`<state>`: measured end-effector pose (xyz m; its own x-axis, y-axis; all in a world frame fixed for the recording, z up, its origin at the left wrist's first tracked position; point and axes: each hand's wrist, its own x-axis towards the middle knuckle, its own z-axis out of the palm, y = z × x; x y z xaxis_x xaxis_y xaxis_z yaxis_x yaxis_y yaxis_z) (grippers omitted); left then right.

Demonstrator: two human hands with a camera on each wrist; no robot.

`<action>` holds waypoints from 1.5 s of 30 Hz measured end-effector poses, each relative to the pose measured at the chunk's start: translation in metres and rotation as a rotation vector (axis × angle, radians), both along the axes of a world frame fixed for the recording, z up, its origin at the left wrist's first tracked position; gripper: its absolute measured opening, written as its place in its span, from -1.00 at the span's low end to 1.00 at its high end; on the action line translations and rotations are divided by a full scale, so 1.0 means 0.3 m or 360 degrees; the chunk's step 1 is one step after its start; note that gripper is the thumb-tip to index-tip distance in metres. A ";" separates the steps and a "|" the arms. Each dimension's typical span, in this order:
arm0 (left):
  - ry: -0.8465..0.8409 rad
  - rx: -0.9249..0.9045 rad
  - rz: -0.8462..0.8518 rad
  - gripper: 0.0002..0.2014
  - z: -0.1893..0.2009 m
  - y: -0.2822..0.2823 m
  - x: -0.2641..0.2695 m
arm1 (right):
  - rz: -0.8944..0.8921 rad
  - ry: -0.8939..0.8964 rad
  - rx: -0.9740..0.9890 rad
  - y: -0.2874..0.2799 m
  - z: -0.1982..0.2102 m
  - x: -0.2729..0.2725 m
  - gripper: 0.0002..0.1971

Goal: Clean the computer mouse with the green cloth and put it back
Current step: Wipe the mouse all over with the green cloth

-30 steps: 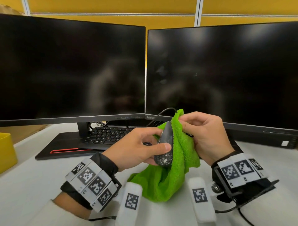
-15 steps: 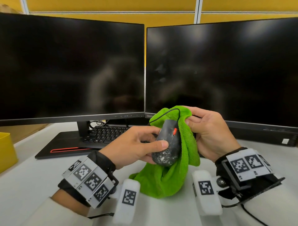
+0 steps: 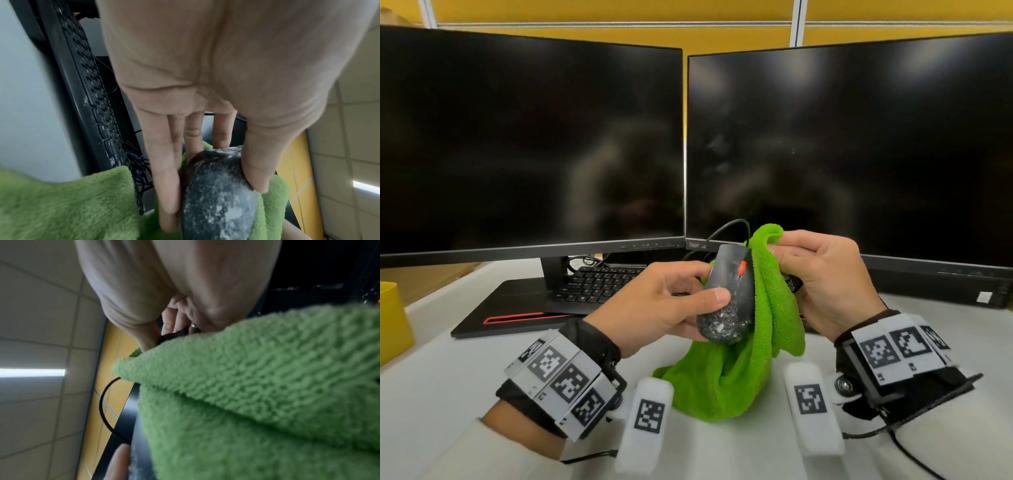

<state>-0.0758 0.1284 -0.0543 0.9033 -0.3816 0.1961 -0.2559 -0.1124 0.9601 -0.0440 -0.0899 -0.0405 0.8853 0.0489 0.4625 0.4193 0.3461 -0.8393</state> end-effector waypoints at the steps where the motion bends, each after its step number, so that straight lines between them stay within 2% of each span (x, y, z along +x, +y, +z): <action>1: 0.0008 -0.0025 -0.0007 -0.60 0.001 0.001 0.000 | 0.0030 0.0008 0.0025 -0.001 0.000 0.000 -0.79; 5: 0.0029 -0.0087 -0.0028 -0.60 0.005 0.000 -0.002 | 0.0093 0.0009 0.0068 -0.002 -0.006 0.003 -0.80; 10: 0.0014 -0.0034 -0.0024 -0.61 -0.008 -0.001 0.001 | 0.0127 0.0039 -0.0060 0.013 -0.022 -0.002 -0.65; 17: 0.0007 -0.0035 -0.0044 -0.61 0.000 -0.001 0.001 | 0.0033 0.0056 -0.0077 0.010 -0.017 0.005 -0.78; 24: -0.0009 -0.0076 -0.0012 -0.61 0.002 -0.005 -0.001 | 0.0151 -0.0002 -0.0091 0.001 -0.022 -0.004 -0.63; 31: -0.0008 -0.0021 -0.0047 -0.64 -0.010 -0.009 0.007 | 0.0041 0.0051 -0.0032 0.013 -0.020 0.004 -0.69; 36: 0.0007 -0.0119 -0.0001 -0.63 0.007 -0.004 -0.005 | 0.0134 0.0037 -0.0023 0.005 -0.029 0.003 -0.61; 40: -0.0001 -0.0092 -0.0008 -0.64 0.002 -0.006 -0.003 | 0.0181 0.0000 -0.0055 0.004 -0.026 -0.002 -0.52; 45: -0.0006 -0.0027 -0.0024 -0.60 -0.003 -0.013 0.002 | 0.0049 0.0017 -0.0030 0.014 -0.025 0.004 -0.67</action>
<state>-0.0752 0.1244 -0.0551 0.8968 -0.3917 0.2058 -0.2609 -0.0924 0.9609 -0.0427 -0.0857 -0.0479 0.8880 0.0844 0.4520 0.4000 0.3429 -0.8500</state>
